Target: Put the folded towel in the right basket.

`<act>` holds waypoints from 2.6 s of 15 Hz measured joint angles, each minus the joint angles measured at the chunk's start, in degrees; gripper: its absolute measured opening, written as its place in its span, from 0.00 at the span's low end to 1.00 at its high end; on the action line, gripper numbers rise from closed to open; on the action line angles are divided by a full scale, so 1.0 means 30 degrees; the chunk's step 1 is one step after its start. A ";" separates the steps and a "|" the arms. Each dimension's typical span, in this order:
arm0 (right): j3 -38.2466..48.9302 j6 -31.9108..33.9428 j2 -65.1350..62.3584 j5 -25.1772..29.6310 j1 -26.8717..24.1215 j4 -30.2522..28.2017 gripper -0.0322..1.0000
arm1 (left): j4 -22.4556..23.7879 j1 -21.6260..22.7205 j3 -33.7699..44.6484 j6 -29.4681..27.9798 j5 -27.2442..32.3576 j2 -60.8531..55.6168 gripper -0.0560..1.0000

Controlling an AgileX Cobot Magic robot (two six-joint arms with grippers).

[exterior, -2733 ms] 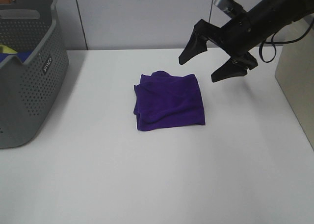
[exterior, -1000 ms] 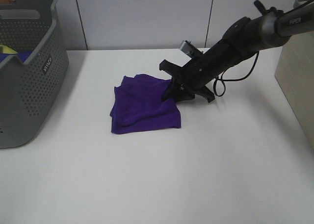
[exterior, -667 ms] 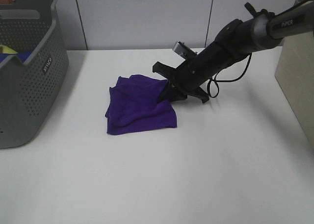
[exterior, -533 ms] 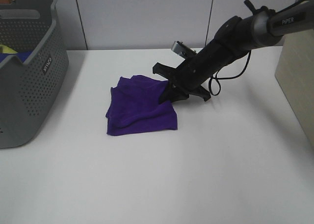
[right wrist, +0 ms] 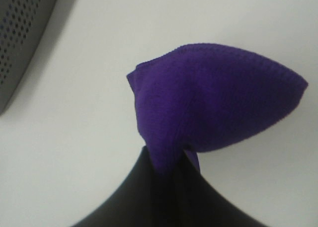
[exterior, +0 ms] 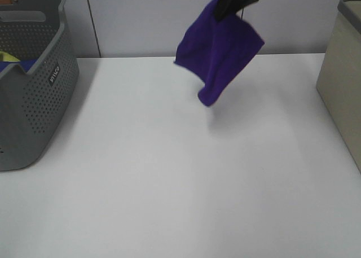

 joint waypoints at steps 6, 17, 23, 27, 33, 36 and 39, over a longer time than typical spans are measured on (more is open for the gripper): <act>-0.1757 0.0000 -0.4507 0.0095 -0.6474 -0.3438 0.09 | 0.0000 0.0000 0.0000 0.0000 0.0000 0.0000 0.99; -0.1757 0.0821 -0.1566 0.0344 -1.1669 -0.4736 0.45 | 0.0000 0.0000 0.0000 0.0000 0.0000 0.0000 0.99; -0.1757 0.0859 -0.1490 0.0344 -1.1612 -0.3266 0.98 | 0.0000 0.0000 0.0000 0.0000 0.0000 0.0000 0.99; -0.0229 0.2120 -0.3209 0.0286 -0.7563 -0.4545 0.98 | 0.0000 0.0000 0.0000 0.0000 0.0000 0.0000 0.99; 1.2681 0.2139 -1.5336 0.0153 -0.6952 -0.4622 0.97 | 0.0000 0.0000 0.0000 0.0000 0.0000 0.0000 0.99; 1.9500 0.2158 -2.3873 0.0191 -0.6952 -0.4087 0.97 | 0.0000 0.0000 0.0000 0.0000 0.0000 0.0000 0.99; 2.4790 0.2158 -3.2525 0.0019 -0.6952 -0.4488 0.97 | 0.0000 0.0000 0.0000 0.0000 0.0000 0.0000 0.99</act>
